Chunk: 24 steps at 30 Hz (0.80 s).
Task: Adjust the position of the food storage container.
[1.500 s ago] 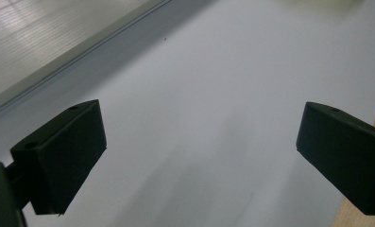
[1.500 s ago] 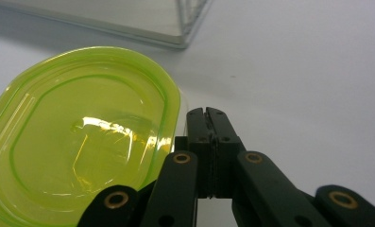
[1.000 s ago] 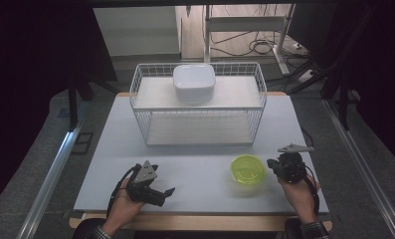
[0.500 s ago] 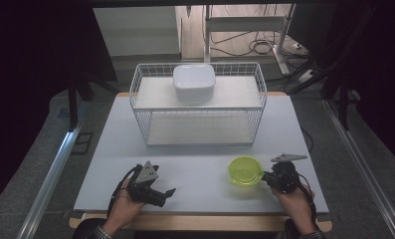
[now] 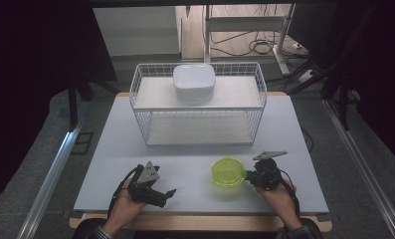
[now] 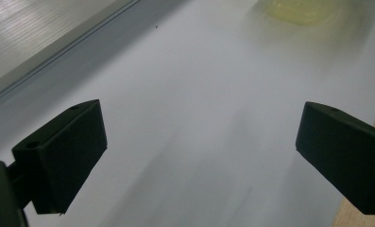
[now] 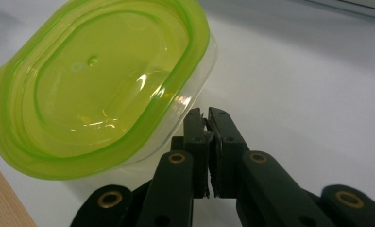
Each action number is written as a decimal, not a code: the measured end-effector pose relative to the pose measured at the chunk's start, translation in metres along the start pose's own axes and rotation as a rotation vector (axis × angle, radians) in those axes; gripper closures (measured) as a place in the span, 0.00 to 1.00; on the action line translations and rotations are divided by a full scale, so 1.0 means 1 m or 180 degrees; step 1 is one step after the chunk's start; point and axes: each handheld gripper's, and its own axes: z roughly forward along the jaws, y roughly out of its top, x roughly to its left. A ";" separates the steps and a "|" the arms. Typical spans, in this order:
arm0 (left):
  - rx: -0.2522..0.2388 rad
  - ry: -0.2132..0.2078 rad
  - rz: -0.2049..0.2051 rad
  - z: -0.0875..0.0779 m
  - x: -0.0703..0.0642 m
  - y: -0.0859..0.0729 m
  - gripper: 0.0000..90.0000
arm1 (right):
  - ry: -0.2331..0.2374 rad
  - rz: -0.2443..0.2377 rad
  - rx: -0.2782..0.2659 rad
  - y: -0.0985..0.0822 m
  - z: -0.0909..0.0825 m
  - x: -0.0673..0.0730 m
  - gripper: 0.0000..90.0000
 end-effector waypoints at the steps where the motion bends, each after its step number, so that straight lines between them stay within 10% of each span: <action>1: 0.0003 0.0001 0.0001 0.000 0.000 0.000 0.03 | 0.0024 -0.0026 -0.0001 0.002 0.003 0.002 0.96; 16: 0.0017 -0.0010 0.0008 0.000 0.000 -0.001 0.03 | 0.0374 -0.0335 0.0063 0.033 0.046 0.043 0.96; 24: 0.0023 0.0012 0.0004 -0.002 0.001 -0.001 0.03 | 0.0120 -0.0442 0.0044 0.028 0.035 0.038 0.95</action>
